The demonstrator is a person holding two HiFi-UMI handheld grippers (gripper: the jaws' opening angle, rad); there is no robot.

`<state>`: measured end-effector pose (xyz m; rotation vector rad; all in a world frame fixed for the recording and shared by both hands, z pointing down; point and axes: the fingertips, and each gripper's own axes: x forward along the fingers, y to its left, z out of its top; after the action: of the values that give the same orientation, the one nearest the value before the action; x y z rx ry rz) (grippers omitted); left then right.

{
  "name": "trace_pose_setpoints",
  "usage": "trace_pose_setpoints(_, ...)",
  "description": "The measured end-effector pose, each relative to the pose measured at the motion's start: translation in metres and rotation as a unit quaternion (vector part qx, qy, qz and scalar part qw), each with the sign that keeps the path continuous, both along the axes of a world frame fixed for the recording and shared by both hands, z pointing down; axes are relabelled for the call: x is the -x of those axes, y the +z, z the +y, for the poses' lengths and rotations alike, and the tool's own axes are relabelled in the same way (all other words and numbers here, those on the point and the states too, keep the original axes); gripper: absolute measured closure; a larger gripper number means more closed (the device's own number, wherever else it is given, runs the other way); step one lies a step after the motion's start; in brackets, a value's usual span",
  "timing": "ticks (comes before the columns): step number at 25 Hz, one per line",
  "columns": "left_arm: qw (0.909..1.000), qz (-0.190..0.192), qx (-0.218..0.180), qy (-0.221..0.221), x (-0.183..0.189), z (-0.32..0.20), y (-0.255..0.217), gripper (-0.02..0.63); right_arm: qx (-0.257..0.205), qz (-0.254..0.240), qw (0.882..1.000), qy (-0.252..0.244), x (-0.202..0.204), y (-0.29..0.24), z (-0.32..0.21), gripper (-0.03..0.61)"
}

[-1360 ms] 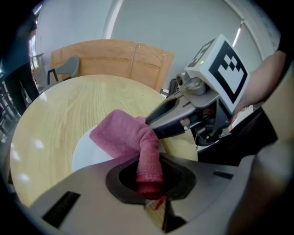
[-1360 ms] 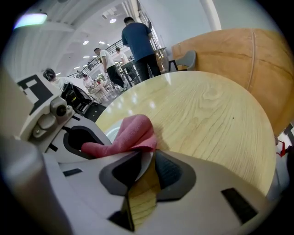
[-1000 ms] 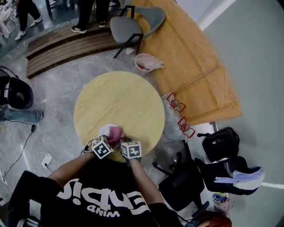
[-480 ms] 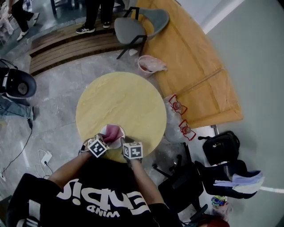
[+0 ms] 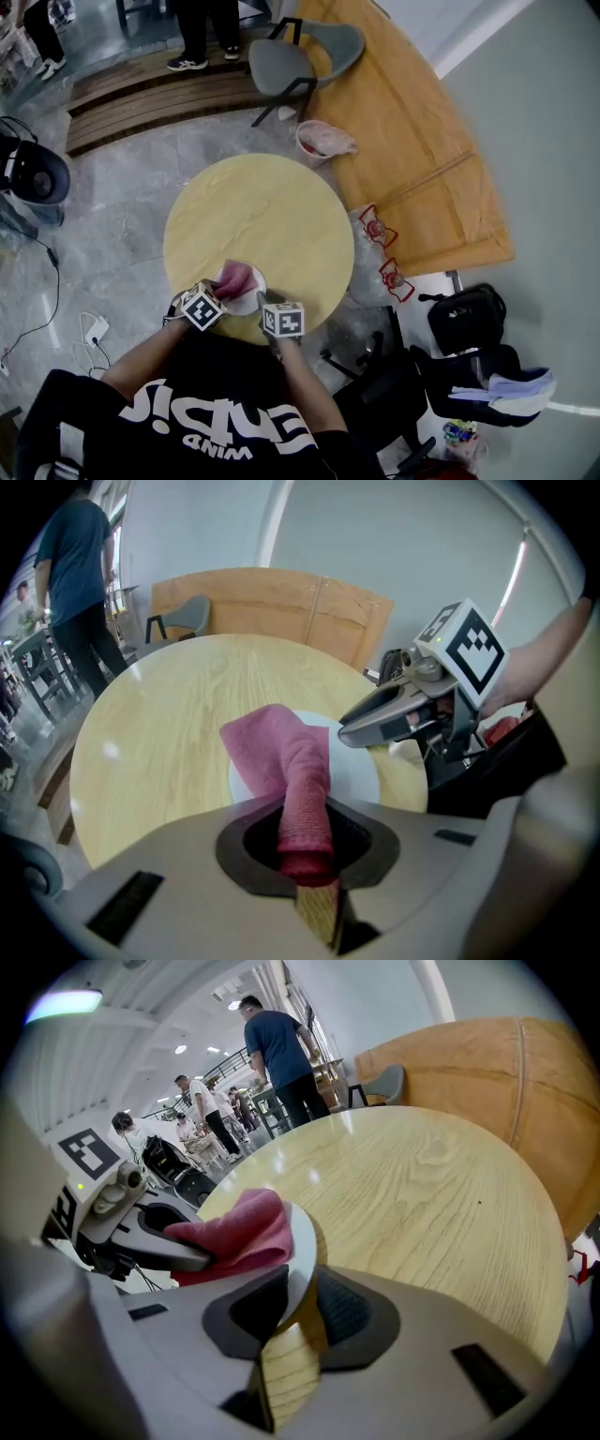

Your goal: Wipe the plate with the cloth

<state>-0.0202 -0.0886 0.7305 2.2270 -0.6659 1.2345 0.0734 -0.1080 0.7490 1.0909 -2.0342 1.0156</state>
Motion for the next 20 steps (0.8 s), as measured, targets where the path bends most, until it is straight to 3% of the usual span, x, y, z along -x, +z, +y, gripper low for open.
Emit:
trace_pose_setpoints(7, 0.9998, -0.008, -0.01, -0.016, 0.018, -0.003, -0.006, 0.563, -0.002, -0.002, 1.0, -0.001, 0.002, 0.0, 0.001, 0.468)
trace_pose_setpoints(12, 0.9987, -0.002, -0.005, -0.051, 0.032, -0.013, -0.021, 0.563, -0.001, 0.0, 1.0, 0.002, 0.0, 0.0, 0.001, 0.468)
trace_pose_setpoints(20, 0.9992, 0.022, -0.014, -0.029, 0.009, -0.013, -0.044, 0.563, 0.003, 0.0, 1.0, 0.003, 0.0, 0.0, 0.001, 0.468)
